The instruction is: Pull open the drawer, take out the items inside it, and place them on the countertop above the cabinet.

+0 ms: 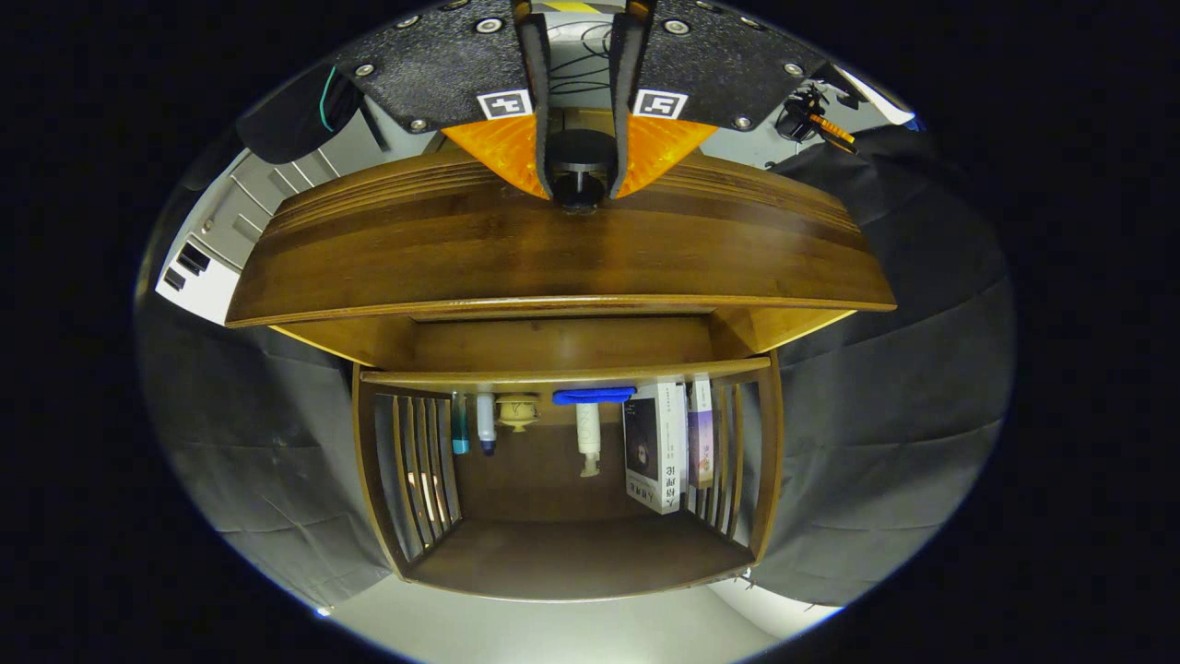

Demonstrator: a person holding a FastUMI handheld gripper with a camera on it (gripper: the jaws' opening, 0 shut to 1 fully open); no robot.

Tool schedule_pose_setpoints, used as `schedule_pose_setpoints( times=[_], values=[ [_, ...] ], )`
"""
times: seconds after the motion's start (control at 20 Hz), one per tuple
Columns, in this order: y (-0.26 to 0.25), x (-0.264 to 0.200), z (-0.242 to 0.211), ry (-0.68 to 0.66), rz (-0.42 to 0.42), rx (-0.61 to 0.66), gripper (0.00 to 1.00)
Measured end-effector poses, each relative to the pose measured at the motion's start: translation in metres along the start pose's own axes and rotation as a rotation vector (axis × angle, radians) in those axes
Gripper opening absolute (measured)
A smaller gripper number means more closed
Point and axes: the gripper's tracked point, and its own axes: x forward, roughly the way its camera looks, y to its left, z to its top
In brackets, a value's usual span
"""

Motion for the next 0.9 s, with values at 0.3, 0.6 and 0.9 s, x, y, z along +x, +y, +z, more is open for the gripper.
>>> schedule_pose_setpoints(
  times=[0.3, 0.6, 0.9],
  values=[
    [0.008, -0.011, -0.007, 0.033, 0.053, 0.011, 0.57],
    [-0.002, -0.036, 0.055, -0.062, 0.041, -0.003, 0.96],
    [-0.003, -0.018, 0.129, -0.066, -0.011, -0.029, 0.96]
  ],
)
